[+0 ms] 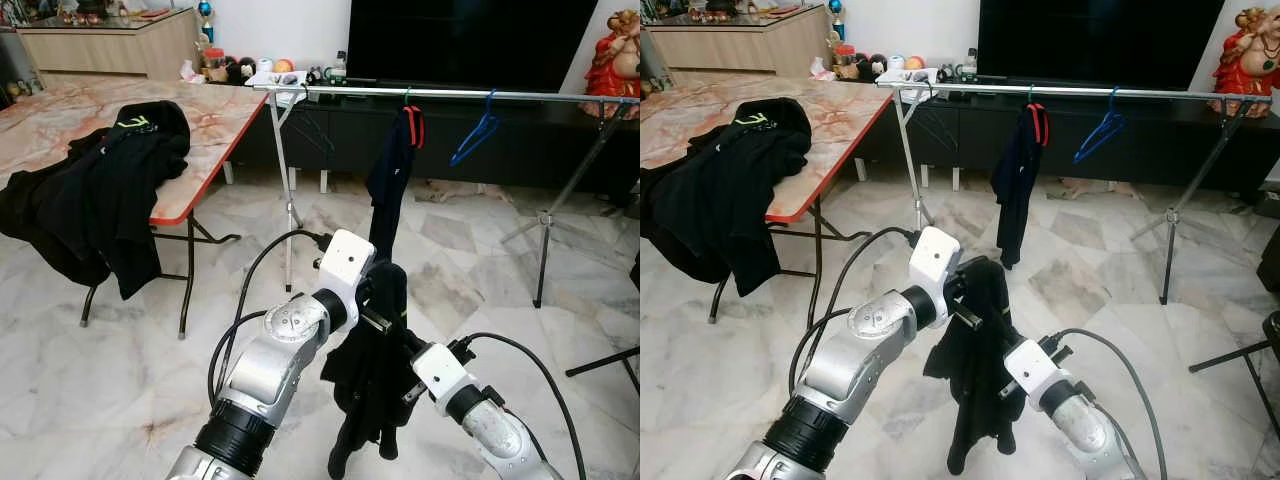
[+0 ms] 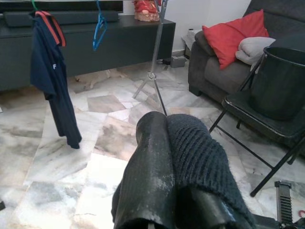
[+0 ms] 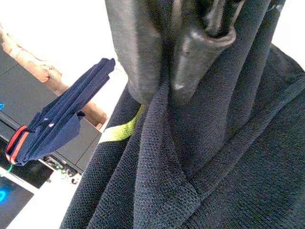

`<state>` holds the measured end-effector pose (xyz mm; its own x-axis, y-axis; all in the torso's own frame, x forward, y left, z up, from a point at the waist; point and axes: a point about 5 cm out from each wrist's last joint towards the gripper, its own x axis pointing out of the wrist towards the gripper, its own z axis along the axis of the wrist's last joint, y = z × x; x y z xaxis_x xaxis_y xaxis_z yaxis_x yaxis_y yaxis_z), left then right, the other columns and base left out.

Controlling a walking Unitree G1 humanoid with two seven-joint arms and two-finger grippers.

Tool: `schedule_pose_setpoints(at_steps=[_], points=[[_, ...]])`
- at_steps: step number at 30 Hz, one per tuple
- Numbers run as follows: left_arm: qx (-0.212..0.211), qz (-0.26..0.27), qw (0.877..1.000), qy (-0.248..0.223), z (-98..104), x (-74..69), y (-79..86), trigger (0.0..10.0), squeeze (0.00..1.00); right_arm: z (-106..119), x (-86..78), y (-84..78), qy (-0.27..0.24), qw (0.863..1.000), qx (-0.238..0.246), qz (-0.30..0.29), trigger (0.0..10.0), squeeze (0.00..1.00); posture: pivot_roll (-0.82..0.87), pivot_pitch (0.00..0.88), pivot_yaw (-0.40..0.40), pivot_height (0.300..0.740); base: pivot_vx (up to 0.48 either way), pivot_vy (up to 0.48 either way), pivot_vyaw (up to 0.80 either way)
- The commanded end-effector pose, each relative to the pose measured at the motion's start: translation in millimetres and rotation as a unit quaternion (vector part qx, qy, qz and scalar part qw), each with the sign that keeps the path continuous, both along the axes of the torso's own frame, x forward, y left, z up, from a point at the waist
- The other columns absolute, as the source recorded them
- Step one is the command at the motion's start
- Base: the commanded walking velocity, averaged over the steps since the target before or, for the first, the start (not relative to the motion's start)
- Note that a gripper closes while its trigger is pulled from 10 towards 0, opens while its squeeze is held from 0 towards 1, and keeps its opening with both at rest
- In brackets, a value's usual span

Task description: Hang hanger

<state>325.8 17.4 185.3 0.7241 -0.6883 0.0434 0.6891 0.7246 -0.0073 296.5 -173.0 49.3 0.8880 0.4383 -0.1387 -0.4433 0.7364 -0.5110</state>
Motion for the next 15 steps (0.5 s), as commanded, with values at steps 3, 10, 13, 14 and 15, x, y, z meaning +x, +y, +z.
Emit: schedule_pose_setpoints(at_steps=[3, 10, 13, 14, 15], points=[[-0.011, -0.011, 1.0, -0.021, 12.5, -3.6, -1.2, 10.0, 0.0, 2.2, 3.7, -1.0, -0.002, 1.0, -0.003, -0.005, 0.0, 0.0, 0.07, 0.009, -0.006, 0.74, 0.0, 0.0, 0.0], [-0.01, -0.014, 1.0, -0.021, 12.6, -4.4, -1.2, 10.0, 0.0, 3.5, 4.1, -2.3, -0.006, 1.0, 0.001, -0.008, 0.0, 0.0, 0.07, 0.012, -0.006, 0.74, 0.0, 0.0, 0.0], [-0.009, -0.011, 1.0, -0.02, 11.4, -4.0, 0.0, 10.0, 0.0, 6.6, 6.0, -3.9, -0.011, 1.0, 0.006, -0.012, 0.0, 0.0, 0.07, 0.013, -0.006, 0.74, 0.0, 0.0, 0.0], [-0.008, -0.01, 1.0, -0.02, 11.1, -3.9, 0.3, 10.0, 0.0, 7.2, 6.4, -4.3, -0.012, 1.0, 0.006, -0.013, 0.0, 0.0, 0.07, 0.013, -0.006, 0.74, 0.0, 0.0, 0.0], [-0.008, -0.009, 1.0, -0.019, 10.6, -3.9, 0.9, 10.0, 0.0, 8.9, 7.4, -5.1, -0.015, 1.0, 0.008, -0.014, 0.0, 0.0, 0.07, 0.013, -0.006, 0.74, 0.0, 0.0, 0.0]])
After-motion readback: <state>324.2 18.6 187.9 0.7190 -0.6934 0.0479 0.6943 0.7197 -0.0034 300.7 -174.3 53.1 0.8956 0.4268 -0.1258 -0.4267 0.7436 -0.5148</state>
